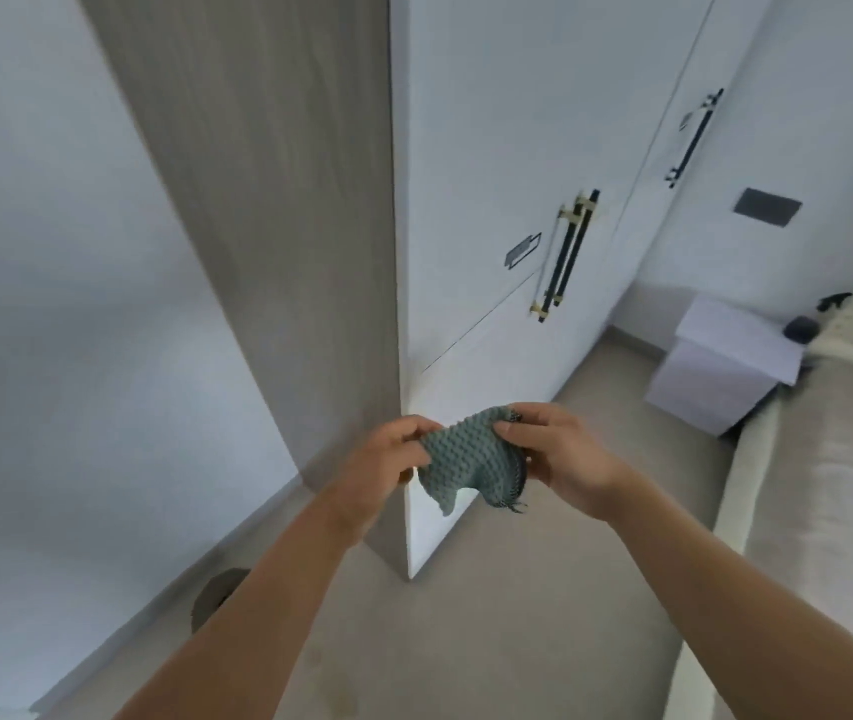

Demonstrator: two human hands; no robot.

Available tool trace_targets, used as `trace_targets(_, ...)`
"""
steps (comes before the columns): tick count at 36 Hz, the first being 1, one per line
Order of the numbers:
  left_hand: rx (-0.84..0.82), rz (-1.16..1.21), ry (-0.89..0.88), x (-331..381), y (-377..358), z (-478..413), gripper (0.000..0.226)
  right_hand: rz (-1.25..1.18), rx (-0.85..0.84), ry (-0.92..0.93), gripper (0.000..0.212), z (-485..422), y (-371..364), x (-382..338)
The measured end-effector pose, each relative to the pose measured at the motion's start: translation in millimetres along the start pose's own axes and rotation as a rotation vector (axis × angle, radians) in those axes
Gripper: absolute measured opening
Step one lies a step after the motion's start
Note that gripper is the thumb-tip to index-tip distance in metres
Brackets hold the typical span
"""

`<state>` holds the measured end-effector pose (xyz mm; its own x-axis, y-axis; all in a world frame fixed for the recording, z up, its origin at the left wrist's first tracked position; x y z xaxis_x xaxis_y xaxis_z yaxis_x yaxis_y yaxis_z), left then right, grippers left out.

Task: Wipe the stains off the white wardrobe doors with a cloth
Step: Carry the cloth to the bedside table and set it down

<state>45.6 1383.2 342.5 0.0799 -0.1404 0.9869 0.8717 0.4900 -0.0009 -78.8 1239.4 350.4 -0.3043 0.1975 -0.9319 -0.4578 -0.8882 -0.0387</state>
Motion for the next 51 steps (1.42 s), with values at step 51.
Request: trace_targets(51,-0.574,-0.030,0.188,33,-597,-740,0.063,-0.441,0.651,-0.057,0.049,-204,870,-12)
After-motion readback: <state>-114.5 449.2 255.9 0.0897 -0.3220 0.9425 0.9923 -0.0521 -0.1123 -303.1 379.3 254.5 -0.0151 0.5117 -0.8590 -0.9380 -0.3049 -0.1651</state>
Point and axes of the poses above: each hand's wrist, its own z-axis away from the middle knuckle, its own y-axis out of the back of the hand, x = y × z, the point moved 7 cm from there along -z, towards the middle knuckle, and after that the axes turned 4 degrees about -y, right-handed, at the moved point
